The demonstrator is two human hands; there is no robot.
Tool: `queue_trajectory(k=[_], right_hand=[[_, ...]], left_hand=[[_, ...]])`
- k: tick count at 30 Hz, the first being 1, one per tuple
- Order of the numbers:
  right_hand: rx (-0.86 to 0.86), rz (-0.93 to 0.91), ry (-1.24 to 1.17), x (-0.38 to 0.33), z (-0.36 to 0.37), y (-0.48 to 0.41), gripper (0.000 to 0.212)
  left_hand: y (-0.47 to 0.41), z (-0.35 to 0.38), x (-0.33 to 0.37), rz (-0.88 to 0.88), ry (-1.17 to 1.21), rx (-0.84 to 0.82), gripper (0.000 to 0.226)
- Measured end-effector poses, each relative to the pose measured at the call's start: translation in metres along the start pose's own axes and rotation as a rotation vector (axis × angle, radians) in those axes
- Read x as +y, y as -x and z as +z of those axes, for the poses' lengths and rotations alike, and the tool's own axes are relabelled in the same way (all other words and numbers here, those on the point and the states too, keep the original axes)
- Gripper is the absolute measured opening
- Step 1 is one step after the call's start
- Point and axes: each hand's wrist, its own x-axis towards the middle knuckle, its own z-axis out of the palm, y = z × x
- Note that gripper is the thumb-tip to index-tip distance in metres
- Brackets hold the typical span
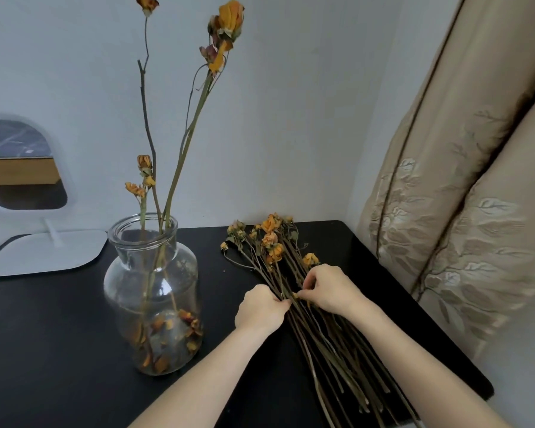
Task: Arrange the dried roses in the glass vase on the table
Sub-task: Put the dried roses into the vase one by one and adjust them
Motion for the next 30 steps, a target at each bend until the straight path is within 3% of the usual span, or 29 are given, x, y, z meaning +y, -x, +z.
queue_trajectory(k=[4, 9, 12, 17, 23, 30], right_hand=[[0.029, 0.021, 0.102, -0.006, 0.004, -0.001, 0.019], [0.058, -0.007, 0.029, -0.012, 0.008, -0.004, 0.015], [-0.021, 0.003, 0.011, -0.017, 0.014, -0.008, 0.025], [-0.014, 0.017, -0.01, -0.027, 0.023, -0.016, 0.036], [0.076, 0.037, -0.069, -0.042, 0.029, -0.025, 0.035], [-0.009, 0.103, -0.029, -0.051, 0.038, -0.037, 0.024]], left_hand=[[-0.005, 0.002, 0.0, -0.007, 0.089, -0.014, 0.047], [-0.004, -0.003, -0.002, -0.023, 0.108, 0.028, 0.06], [-0.003, -0.008, -0.006, -0.028, 0.116, 0.065, 0.051], [0.001, -0.017, -0.014, -0.032, 0.112, 0.129, 0.039], [0.004, -0.023, -0.022, -0.039, 0.076, 0.161, 0.028], [0.017, -0.028, -0.024, 0.02, 0.129, 0.168, 0.021]])
